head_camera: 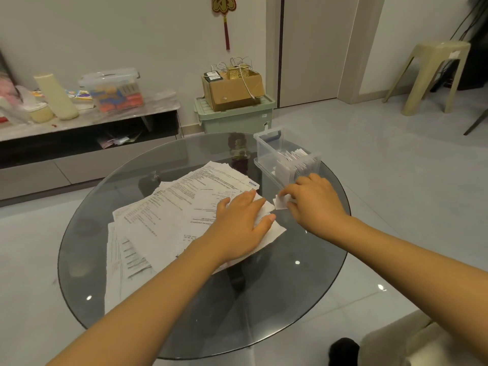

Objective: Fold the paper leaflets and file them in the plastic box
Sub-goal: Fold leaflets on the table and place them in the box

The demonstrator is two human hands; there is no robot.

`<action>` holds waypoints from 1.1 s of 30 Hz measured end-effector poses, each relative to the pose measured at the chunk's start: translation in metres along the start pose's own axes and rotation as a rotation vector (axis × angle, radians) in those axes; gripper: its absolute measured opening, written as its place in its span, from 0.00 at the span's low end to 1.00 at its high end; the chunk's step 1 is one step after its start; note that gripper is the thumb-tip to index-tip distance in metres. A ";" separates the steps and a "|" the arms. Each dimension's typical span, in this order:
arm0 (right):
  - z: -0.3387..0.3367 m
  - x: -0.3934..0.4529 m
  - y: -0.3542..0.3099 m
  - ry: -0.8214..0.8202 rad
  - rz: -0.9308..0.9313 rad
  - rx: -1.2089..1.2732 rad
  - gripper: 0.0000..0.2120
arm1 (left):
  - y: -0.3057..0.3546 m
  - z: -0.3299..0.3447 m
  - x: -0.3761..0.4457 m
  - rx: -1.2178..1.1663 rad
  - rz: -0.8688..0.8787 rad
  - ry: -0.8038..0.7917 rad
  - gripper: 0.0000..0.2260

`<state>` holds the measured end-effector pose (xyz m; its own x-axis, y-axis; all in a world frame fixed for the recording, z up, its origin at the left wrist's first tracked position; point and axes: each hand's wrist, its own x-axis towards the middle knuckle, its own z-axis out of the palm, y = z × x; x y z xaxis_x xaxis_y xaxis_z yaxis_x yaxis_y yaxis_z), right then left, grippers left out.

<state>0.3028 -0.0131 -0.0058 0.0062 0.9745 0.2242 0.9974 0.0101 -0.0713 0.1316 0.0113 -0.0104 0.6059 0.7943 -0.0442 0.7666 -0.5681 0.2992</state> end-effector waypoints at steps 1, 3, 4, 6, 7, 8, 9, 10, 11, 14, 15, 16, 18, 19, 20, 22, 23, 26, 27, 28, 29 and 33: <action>-0.001 0.000 -0.007 0.006 -0.020 0.021 0.15 | -0.005 -0.003 -0.007 0.014 -0.022 -0.007 0.23; -0.003 -0.001 -0.019 0.007 -0.052 0.060 0.15 | -0.014 -0.008 -0.020 0.052 -0.052 -0.034 0.24; -0.003 -0.001 -0.027 0.002 -0.069 0.079 0.15 | -0.020 -0.010 -0.028 0.076 -0.064 -0.047 0.24; -0.001 -0.002 -0.042 -0.008 -0.101 0.119 0.15 | -0.031 -0.014 -0.041 0.119 -0.080 -0.076 0.25; 0.000 -0.002 -0.050 -0.015 -0.122 0.143 0.14 | -0.037 -0.017 -0.049 0.127 -0.096 -0.095 0.26; 0.002 -0.002 -0.060 -0.022 -0.144 0.165 0.14 | -0.043 -0.019 -0.057 0.124 -0.121 -0.121 0.28; 0.003 -0.003 -0.065 -0.032 -0.158 0.184 0.14 | -0.047 -0.021 -0.063 0.110 -0.143 -0.150 0.31; 0.004 -0.003 -0.073 -0.045 -0.176 0.199 0.14 | -0.051 -0.022 -0.069 0.089 -0.168 -0.176 0.33; 0.006 -0.003 -0.079 -0.063 -0.195 0.207 0.15 | -0.055 -0.024 -0.076 0.068 -0.188 -0.197 0.35; 0.009 -0.003 -0.094 -0.130 -0.267 0.205 0.16 | -0.066 -0.024 -0.090 0.006 -0.194 -0.193 0.35; 0.010 -0.002 -0.098 -0.166 -0.291 0.208 0.16 | -0.069 -0.024 -0.093 -0.015 -0.180 -0.169 0.34; 0.011 -0.003 -0.102 -0.201 -0.315 0.214 0.17 | -0.072 -0.024 -0.095 -0.034 -0.162 -0.139 0.32; 0.011 -0.003 -0.107 -0.265 -0.352 0.227 0.17 | -0.076 -0.023 -0.098 -0.044 -0.124 -0.083 0.29; 0.011 -0.004 -0.106 -0.289 -0.354 0.234 0.17 | -0.077 -0.022 -0.098 -0.035 -0.107 -0.063 0.27; 0.011 -0.004 -0.108 -0.306 -0.357 0.247 0.18 | -0.080 -0.022 -0.100 -0.026 -0.099 -0.046 0.25; 0.011 -0.004 -0.108 -0.331 -0.358 0.263 0.19 | -0.085 -0.022 -0.101 -0.019 -0.095 -0.011 0.20; 0.011 -0.004 -0.107 -0.344 -0.360 0.259 0.19 | -0.087 -0.022 -0.102 -0.032 -0.099 0.008 0.18; 0.009 -0.005 -0.106 -0.366 -0.373 0.253 0.23 | -0.086 -0.025 -0.100 -0.060 -0.108 0.064 0.12; 0.008 -0.006 -0.105 -0.371 -0.379 0.247 0.24 | -0.086 -0.025 -0.099 -0.054 -0.107 0.084 0.11; 0.007 -0.007 -0.103 -0.371 -0.392 0.236 0.24 | -0.085 -0.025 -0.099 -0.057 -0.107 0.109 0.11; 0.007 -0.008 -0.103 -0.366 -0.404 0.220 0.23 | -0.085 -0.025 -0.098 -0.077 -0.108 0.143 0.10; 0.000 -0.010 -0.096 -0.319 -0.347 0.288 0.10 | -0.076 -0.029 -0.098 -0.344 -0.139 0.210 0.04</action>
<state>0.2065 -0.0239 -0.0010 -0.3860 0.9223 -0.0201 0.8768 0.3601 -0.3187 0.0079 -0.0166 -0.0015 0.4178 0.9052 0.0781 0.7011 -0.3759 0.6060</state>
